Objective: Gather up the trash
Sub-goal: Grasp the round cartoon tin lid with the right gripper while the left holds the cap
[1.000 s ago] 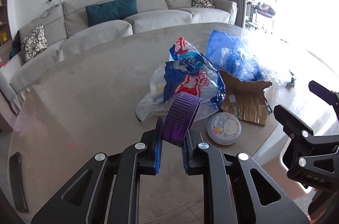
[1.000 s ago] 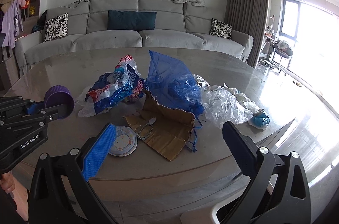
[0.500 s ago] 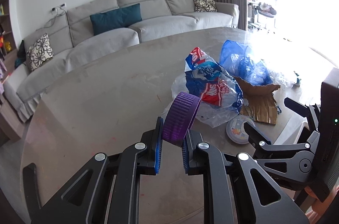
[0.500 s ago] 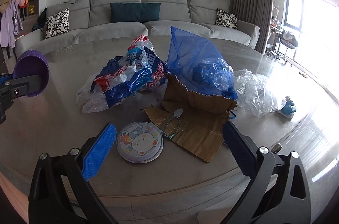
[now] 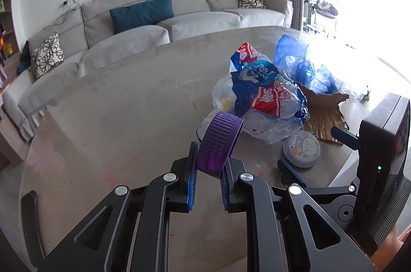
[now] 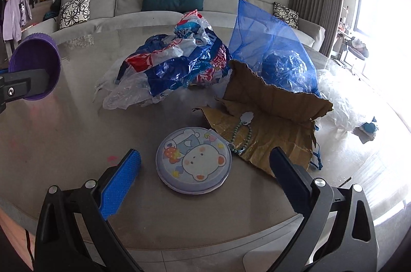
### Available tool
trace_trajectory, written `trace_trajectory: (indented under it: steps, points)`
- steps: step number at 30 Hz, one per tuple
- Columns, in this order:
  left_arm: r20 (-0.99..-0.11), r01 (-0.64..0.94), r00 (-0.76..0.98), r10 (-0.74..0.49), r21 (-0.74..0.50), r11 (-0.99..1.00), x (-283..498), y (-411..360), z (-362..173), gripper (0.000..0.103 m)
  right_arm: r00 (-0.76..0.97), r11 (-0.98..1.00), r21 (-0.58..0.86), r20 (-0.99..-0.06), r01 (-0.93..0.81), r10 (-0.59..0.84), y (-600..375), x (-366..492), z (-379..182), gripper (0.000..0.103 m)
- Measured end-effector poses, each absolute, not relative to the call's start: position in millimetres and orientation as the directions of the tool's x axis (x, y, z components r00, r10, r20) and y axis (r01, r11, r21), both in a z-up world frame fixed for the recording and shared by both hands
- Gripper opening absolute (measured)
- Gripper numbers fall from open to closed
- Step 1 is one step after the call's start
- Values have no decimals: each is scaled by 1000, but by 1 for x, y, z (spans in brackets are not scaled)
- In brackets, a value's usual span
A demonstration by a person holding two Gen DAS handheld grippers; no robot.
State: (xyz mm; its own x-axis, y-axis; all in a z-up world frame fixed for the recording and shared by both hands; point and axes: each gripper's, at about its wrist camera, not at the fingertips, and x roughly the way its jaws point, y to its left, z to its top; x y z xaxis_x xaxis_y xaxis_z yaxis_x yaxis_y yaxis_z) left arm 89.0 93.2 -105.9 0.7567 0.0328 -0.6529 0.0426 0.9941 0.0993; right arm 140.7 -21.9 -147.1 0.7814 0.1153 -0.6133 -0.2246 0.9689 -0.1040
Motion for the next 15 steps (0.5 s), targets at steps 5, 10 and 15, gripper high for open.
trace_trajectory:
  steps: [5,10,15]
  points:
    - [-655,33,755,41,100,994,89,98,-107,17,765,962,-42,-616,-271,189,-23,138,-146,68]
    - [-650,28,759,43,100,995,89,99,-107,17,751,960,-21,-628,-280,205,-19,135,-143,58]
    - [-642,31,765,37,94,995,86,97,-104,17,768,958,-30,-605,-286,210,-18,124,-129,57]
